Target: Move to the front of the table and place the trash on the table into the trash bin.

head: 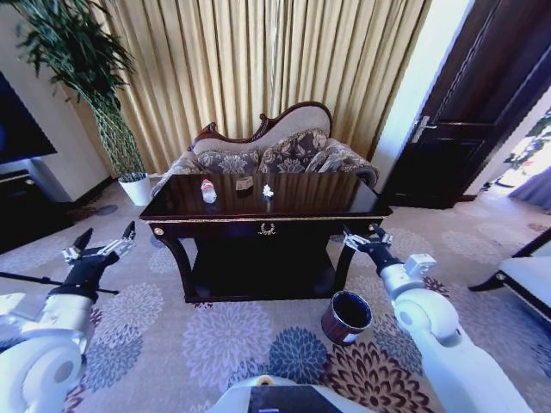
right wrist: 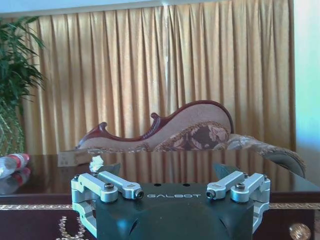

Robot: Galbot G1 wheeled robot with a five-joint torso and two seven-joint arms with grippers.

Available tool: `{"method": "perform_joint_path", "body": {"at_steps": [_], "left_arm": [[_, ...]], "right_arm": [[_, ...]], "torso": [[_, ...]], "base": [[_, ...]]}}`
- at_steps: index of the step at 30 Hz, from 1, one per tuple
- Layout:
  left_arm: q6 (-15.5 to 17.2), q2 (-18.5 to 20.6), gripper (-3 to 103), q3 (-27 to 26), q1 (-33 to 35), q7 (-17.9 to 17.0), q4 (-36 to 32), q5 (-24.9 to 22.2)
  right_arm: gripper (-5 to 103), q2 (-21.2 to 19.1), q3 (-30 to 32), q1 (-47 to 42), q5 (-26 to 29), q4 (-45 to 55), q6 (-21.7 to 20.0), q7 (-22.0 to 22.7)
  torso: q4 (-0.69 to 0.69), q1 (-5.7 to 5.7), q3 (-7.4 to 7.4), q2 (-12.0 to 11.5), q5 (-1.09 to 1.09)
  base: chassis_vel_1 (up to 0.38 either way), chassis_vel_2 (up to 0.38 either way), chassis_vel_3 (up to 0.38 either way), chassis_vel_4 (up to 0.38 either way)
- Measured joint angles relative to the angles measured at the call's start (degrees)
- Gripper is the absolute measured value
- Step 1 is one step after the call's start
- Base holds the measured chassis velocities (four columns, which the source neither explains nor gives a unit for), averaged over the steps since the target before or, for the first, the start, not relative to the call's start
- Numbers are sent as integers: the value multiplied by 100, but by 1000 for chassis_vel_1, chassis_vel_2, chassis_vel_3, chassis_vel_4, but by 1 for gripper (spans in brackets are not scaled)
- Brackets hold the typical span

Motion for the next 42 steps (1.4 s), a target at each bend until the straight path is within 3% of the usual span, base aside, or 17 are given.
{"method": "perform_joint_path", "body": {"at_steps": [17, 42], "left_arm": [[532, 186, 100, -74, -101, -177, 0, -96], [516, 177, 100, -120, -87, -148, -17, -113]], "right_arm": [[100, -79, -23, 30, -35, 56, 37, -38], [100, -153, -87, -5, -96, 12, 75, -80]], "torso": [[0, 0, 0, 0, 0], [0, 0, 0, 0, 0]], "base": [[-6, 5, 5, -5], [-72, 73, 69, -71]]}}
